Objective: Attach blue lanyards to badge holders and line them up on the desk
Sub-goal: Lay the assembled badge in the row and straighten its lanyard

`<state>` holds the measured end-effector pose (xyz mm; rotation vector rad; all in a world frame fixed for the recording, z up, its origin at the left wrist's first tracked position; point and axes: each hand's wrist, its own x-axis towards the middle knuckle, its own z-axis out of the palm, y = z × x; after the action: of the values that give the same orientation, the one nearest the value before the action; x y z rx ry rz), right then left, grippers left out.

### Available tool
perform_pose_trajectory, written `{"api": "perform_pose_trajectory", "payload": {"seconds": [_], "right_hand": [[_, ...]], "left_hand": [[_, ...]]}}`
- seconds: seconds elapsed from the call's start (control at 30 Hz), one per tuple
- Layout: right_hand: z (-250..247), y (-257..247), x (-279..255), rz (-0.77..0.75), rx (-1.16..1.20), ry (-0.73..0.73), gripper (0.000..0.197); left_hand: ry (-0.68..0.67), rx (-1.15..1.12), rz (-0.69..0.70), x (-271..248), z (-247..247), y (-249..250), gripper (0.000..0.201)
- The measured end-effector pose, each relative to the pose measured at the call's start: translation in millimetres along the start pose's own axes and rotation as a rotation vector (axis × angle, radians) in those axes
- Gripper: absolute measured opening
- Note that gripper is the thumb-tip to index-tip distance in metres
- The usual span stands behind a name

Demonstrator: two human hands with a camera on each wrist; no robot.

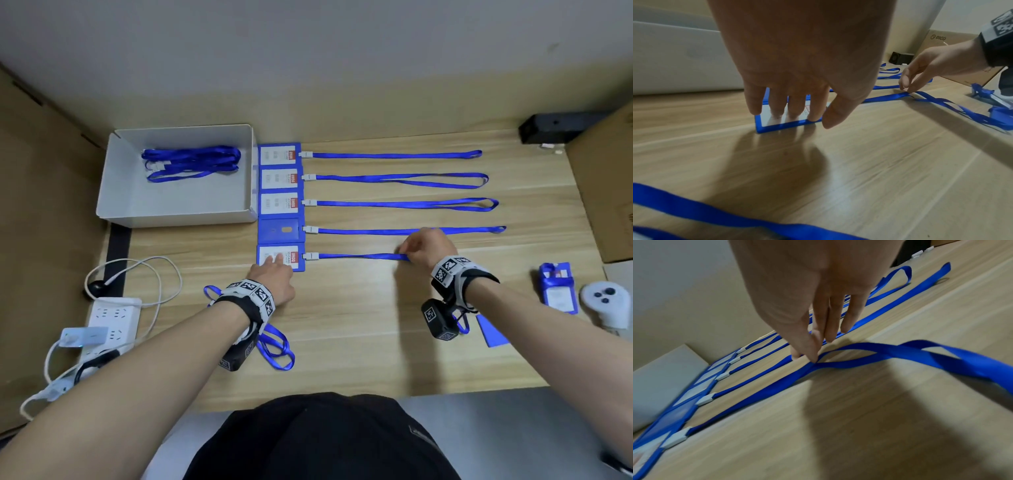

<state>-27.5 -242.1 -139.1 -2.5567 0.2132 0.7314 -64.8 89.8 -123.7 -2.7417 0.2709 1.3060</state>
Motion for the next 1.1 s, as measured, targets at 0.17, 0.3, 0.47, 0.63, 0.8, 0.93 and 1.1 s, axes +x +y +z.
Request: {"api": "perform_pose_trajectory", "payload": {"seconds": [0.17,0.3,0.47,0.63,0.8,0.93,1.1], "right_hand": [[15,-19,-8,-0.102,0.172,0.048,0.016],[41,-62,2,-0.194,0.253,0.026,0.008],[79,-108,23,-0.218,0.149,-0.035,0.018],[93,-122,26,-0.303,-0.169,-0.082,0.020],[90,-133,26,-0.214,0.162,-0.284,0.026],[87,-144,25,0.011,0.336,-0.411,0.030],[82,-137,26,-0.207,0.248,-0.481,0.039]], "left_hand": [[-0.007,-0.022,0.002,-1,-1,0,0.054],[-0.013,-0.049,0.014,-2,-1,-2,0.055],[-0.029,-0.096,0.030,-2,-3,-7,0.058],[-0.023,-0.122,0.058,-2,1,-17,0.058],[-0.006,-0.145,0.065,2,2,-19,0.058],[-0.013,-0.150,0.069,0,2,-19,0.057],[-0.023,-0.150,0.078,0,0,-21,0.057]]}}
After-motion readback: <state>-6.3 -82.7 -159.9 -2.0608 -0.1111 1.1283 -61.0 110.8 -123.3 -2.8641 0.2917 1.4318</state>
